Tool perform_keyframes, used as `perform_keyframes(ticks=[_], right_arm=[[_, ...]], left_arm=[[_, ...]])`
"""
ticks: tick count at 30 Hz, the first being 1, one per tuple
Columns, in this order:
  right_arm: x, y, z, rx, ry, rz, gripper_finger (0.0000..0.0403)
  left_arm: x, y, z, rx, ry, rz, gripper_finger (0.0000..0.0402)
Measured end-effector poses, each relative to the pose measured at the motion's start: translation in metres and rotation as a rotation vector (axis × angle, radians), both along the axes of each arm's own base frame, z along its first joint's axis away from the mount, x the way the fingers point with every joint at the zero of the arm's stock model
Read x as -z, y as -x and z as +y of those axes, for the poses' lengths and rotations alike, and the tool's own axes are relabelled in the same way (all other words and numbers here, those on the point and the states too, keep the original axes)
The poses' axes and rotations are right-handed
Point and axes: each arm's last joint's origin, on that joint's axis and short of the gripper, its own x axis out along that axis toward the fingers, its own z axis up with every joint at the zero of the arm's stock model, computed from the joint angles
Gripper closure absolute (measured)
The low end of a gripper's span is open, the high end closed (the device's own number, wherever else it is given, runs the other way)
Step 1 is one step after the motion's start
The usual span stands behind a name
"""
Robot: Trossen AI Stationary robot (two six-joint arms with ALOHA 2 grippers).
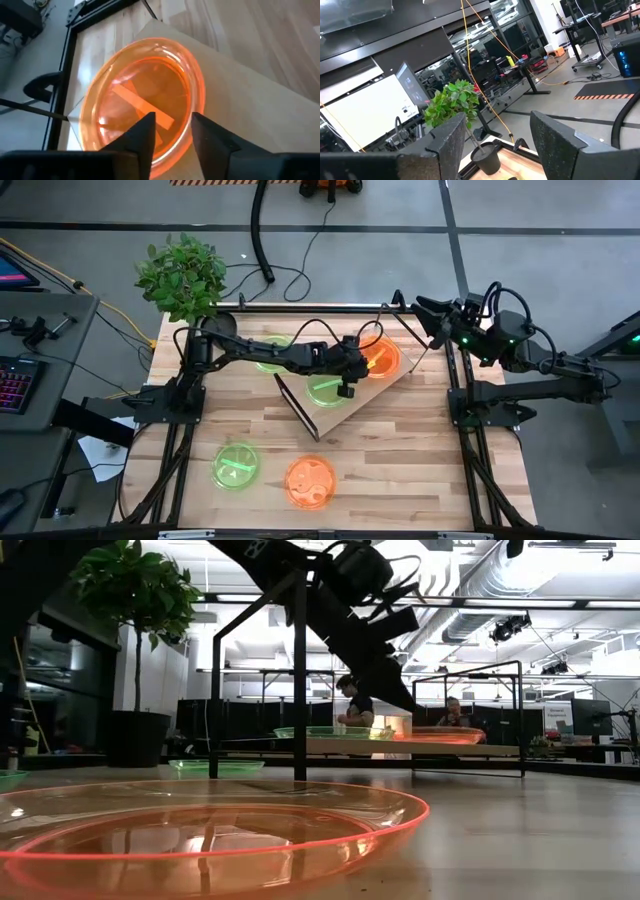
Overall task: Place and stack plates onto a shelf
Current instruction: Stack the top orange plate on the top of the orange plate on the shelf, then stack the orange plate on the top of the orange plate on the shelf
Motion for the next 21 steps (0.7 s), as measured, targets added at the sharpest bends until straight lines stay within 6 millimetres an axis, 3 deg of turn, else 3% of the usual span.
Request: perform_keyframes(ticks=[6, 10, 15, 18, 21], right_arm=[[0.0, 0.0, 0.0, 0.0, 0.0, 0.001, 0.0197], [0.0, -0.001, 0.0, 0.0, -0.001, 0.005, 0.0197], [0.003, -0.006, -0.001, -0.017, -0.017, 0.016, 0.0197], [0.006, -0.014, -0.001, -0.051, -0.017, 0.042, 0.0197], [0.011, -0.024, -0.001, -0.106, -0.038, 0.073, 0.0197]], left_arm=[[-0.01, 0.007, 0.0, -0.019, 0.006, 0.022, 0.0242], [-0.037, 0.021, 0.0, -0.029, 0.015, 0.039, 0.0233], [-0.105, 0.062, 0.009, -0.097, 0.229, -0.064, 0.0232], [-0.149, 0.097, 0.02, -0.121, 0.429, -0.192, 0.0232], [-0.18, 0.138, 0.022, -0.108, 0.552, -0.349, 0.0232]])
